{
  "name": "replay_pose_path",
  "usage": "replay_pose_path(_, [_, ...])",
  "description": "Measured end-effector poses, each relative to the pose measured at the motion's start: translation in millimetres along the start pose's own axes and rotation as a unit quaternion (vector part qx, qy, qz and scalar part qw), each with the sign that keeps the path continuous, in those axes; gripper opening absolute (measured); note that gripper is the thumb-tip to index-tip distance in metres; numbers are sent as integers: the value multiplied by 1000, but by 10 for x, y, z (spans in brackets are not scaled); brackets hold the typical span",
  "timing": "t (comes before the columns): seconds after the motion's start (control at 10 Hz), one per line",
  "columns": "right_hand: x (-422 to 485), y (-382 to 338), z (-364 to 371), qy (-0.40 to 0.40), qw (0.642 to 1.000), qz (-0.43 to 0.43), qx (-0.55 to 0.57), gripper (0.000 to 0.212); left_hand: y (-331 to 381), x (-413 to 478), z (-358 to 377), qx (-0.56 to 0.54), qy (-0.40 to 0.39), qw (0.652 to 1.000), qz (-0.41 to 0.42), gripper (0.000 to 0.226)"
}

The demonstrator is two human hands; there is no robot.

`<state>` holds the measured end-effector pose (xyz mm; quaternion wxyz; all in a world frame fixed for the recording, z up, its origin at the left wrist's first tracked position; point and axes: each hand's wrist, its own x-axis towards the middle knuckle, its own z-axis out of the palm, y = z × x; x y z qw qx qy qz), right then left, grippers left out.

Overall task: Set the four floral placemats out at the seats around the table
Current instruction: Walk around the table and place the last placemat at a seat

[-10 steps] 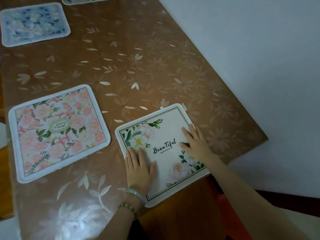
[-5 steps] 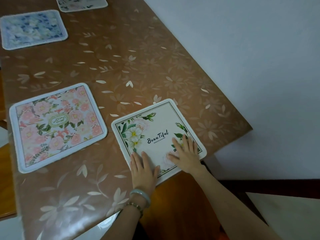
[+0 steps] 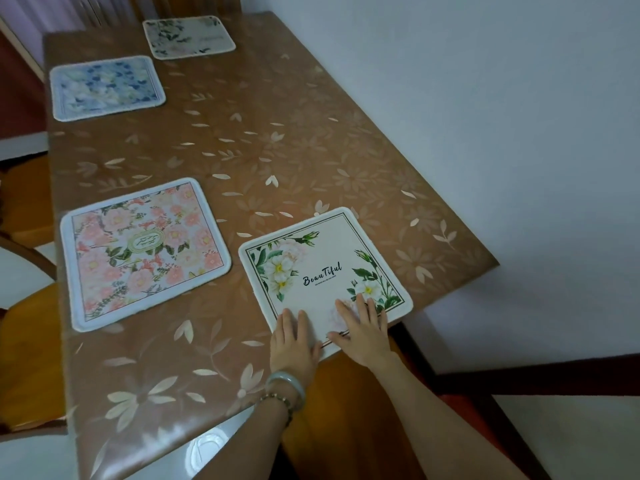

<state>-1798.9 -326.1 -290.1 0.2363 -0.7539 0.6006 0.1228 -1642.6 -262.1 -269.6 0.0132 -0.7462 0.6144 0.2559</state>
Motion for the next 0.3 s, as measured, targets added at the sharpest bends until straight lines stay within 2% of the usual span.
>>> replay_pose_path(0.1, [-7,-64,-110,-32,999,11,20,75,-137,-9,-100,34,-33,998,34,67])
replay_pose_path(0.2, [-62,-118,-188,-54,997,27,45,74,-249,-60,-136,13,-58,997,58,65])
replay_pose_path(0.3, [-88,-313,-463,-54,978,41,195,73,-377,-105,-277,-84,-29,996,29,63])
